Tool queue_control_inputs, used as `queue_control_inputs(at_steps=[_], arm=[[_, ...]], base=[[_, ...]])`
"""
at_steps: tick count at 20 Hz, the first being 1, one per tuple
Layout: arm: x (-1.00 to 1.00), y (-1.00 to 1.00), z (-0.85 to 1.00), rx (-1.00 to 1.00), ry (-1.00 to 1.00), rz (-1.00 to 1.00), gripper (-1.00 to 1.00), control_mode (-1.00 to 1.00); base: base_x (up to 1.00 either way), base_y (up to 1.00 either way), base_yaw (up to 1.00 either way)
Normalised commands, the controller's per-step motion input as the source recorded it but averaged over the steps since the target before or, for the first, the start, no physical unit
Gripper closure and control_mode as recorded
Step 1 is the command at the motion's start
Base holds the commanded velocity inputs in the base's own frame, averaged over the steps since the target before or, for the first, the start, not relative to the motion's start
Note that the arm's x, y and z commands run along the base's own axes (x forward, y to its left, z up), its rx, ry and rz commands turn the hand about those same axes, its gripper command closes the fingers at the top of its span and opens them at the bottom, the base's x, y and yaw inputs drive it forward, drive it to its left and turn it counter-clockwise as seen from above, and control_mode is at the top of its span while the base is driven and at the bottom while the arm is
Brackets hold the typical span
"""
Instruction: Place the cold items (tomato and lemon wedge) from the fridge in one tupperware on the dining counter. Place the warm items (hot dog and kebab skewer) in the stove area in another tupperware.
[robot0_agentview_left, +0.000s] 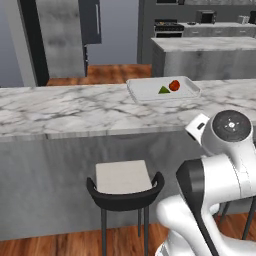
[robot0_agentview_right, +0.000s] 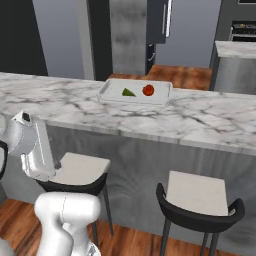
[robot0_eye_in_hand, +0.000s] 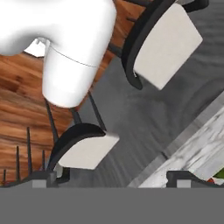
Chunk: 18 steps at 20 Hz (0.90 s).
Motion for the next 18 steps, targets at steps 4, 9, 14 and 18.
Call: queue_control_inputs(at_steps=[4, 9, 14, 18], arm=[[-0.07, -0.67, -1.0, 0.0, 0.0, 0.05, -1.0, -1.0], [0.0, -0.11, -1.0, -0.1, -0.15, 0.11, -1.0, -1.0], [0.0, 0.0, -1.0, -0.14, -0.29, 0.14, -1.0, -1.0], [-0.09, -0.02, -1.0, -0.07, -0.37, 0.13, -1.0, -1.0]], base=[[0.0, 0.0, 0.0], [0.0, 0.0, 0.0], [0.0, 0.0, 0.0], [0.0, 0.0, 0.0]])
